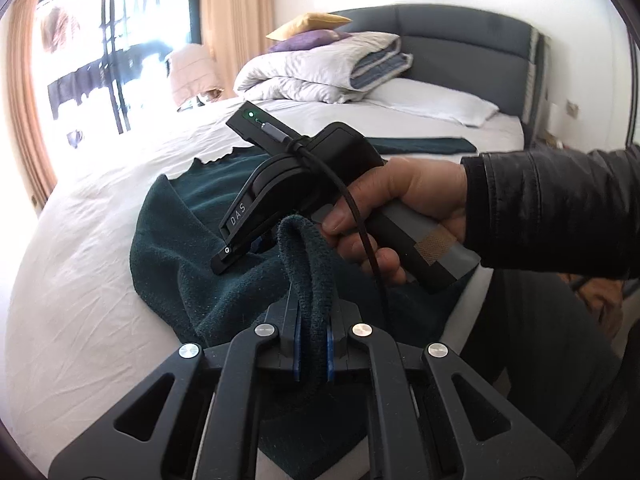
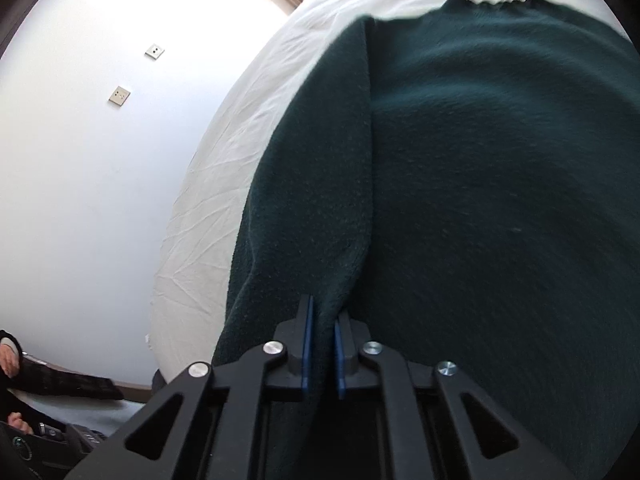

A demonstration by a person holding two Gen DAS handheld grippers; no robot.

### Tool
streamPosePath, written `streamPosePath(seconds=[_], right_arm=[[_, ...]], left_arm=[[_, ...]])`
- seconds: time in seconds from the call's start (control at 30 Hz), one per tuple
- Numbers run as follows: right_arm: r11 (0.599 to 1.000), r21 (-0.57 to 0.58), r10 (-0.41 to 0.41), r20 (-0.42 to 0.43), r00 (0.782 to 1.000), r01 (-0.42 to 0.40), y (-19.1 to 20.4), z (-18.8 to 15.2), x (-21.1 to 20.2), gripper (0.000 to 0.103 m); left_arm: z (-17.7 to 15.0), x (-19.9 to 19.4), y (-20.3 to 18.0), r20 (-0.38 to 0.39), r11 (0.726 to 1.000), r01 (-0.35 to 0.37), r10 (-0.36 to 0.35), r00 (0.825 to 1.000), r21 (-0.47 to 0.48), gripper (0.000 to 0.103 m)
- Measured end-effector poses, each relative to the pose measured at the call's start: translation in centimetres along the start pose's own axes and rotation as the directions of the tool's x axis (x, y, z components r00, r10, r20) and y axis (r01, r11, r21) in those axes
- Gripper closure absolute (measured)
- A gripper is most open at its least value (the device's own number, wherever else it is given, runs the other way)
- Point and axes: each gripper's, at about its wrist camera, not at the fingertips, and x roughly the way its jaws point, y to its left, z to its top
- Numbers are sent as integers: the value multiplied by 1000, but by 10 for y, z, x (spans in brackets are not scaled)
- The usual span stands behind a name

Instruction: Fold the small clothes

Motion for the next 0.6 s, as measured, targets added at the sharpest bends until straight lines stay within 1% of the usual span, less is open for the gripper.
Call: streamPosePath(seconds=[0.03, 0.13, 0.2, 0.33, 0.37, 0.4, 0.43, 0.5, 0.6], right_arm=[[1000, 0, -9, 18, 1000, 9, 2, -4, -3, 94], [1000, 12, -21, 61, 998, 20, 0, -16, -8, 94], [999, -5, -48, 84, 995, 48, -1, -25, -9, 94], [999, -7, -31, 109, 994, 32, -3, -37, -1, 94], [999, -17, -36, 109, 993, 38, -5, -47, 0, 94], [998, -27, -46, 110, 993, 49, -3, -46, 3, 94], [998, -37, -53, 113, 992, 58, -2, -53, -3, 94], [998, -32, -52, 117, 992, 56, 14, -40, -9, 95], [998, -26, -50, 117, 992, 54, 14, -37, -6, 95]], left_arm=[[-5, -7, -1, -6, 1000, 4, -3, 1000, 14, 96], [-12, -12, -7, -29, 997, 1, 1, 1000, 82, 96], [-22, -16, -8, -48, 993, -1, 6, 999, 117, 96], [-41, -25, 3, -92, 990, -19, 32, 995, 139, 96], [-44, -26, 4, -99, 990, -20, 34, 995, 138, 96], [-46, -28, 6, -105, 990, -21, 36, 994, 137, 96], [-47, -31, 6, -103, 990, -21, 35, 994, 140, 96], [-46, -35, 4, -91, 989, -19, 33, 995, 144, 96], [-44, -36, -1, -84, 989, -11, 24, 996, 145, 96]])
